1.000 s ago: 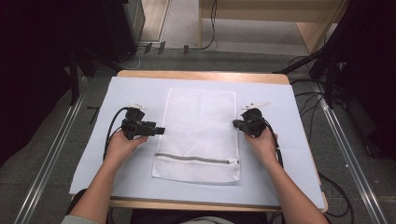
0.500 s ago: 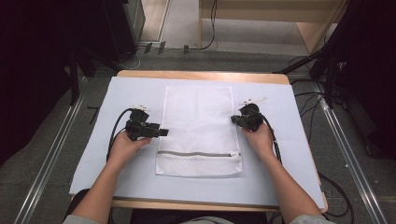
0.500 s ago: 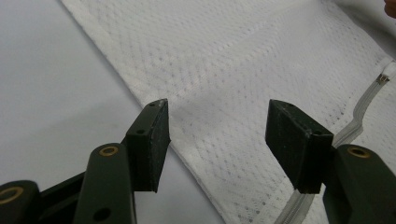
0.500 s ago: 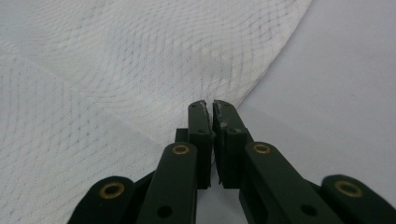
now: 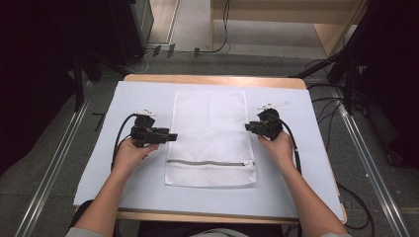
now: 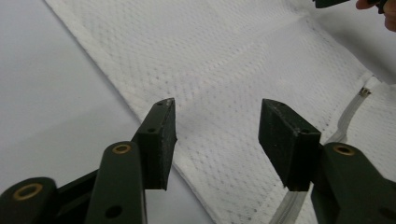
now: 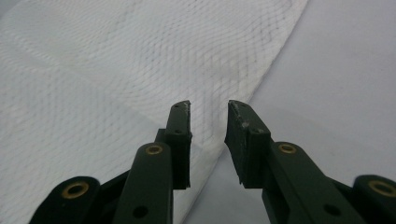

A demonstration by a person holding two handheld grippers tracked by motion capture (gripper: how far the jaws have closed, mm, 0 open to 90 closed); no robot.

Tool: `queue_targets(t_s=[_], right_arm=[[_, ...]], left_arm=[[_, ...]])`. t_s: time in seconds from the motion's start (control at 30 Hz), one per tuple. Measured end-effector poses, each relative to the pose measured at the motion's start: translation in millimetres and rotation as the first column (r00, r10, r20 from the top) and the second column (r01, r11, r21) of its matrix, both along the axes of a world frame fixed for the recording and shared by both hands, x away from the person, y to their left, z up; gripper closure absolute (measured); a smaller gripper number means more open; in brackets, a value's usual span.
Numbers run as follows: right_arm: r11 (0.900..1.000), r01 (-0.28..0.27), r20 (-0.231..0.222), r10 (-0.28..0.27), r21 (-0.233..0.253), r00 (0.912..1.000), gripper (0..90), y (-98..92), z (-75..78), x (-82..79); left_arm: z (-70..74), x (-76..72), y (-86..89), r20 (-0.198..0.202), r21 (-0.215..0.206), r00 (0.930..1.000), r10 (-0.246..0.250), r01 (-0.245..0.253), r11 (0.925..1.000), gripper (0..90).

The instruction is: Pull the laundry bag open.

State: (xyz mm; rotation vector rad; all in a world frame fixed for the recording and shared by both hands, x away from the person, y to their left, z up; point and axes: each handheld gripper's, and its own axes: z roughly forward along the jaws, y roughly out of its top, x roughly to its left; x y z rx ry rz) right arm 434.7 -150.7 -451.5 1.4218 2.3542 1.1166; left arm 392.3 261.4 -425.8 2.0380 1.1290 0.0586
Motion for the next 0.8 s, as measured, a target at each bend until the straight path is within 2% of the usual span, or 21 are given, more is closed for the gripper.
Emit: queue_targets(t_s=[0.13,0.2,0.37,0.5,0.7,0.8], right_arm=[[1.000,-0.016,-0.003,0.016,0.016,0.9999,75.4,-1.2,6.7,-10.8],[0.999,-0.028,-0.005,0.029,0.031,0.9996,76.4,-1.1,9.2,-17.5],[0.997,-0.067,-0.032,0.068,0.035,0.9972,79.3,-0.9,14.9,-37.9],[0.995,-0.093,-0.022,0.094,0.042,0.9954,81.4,-5.2,19.7,-55.7],[0.994,-0.097,-0.038,0.100,0.056,0.9943,85.3,-12.4,19.3,-75.8],[0.994,-0.105,-0.048,0.107,0.044,0.9931,89.0,-13.1,17.1,-83.2]], left_arm=[[2.1,-1.1,-1.0,0.005,-0.003,1.0000,-0.002,0.002,1.0000,51.8],[3.5,-2.2,-1.6,0.021,0.005,0.9998,-0.006,0.006,1.0000,51.4],[5.3,-2.6,-1.8,0.004,-0.006,1.0000,-0.004,0.004,1.0000,48.7],[5.9,-3.3,-3.8,-0.003,-0.002,1.0000,-0.008,0.008,1.0000,49.5],[9.2,-6.1,-12.4,-0.013,-0.003,0.9995,-0.028,0.028,0.9996,49.1],[11.2,-7.8,-18.5,-0.018,-0.002,0.9992,-0.037,0.037,0.9993,49.4]])
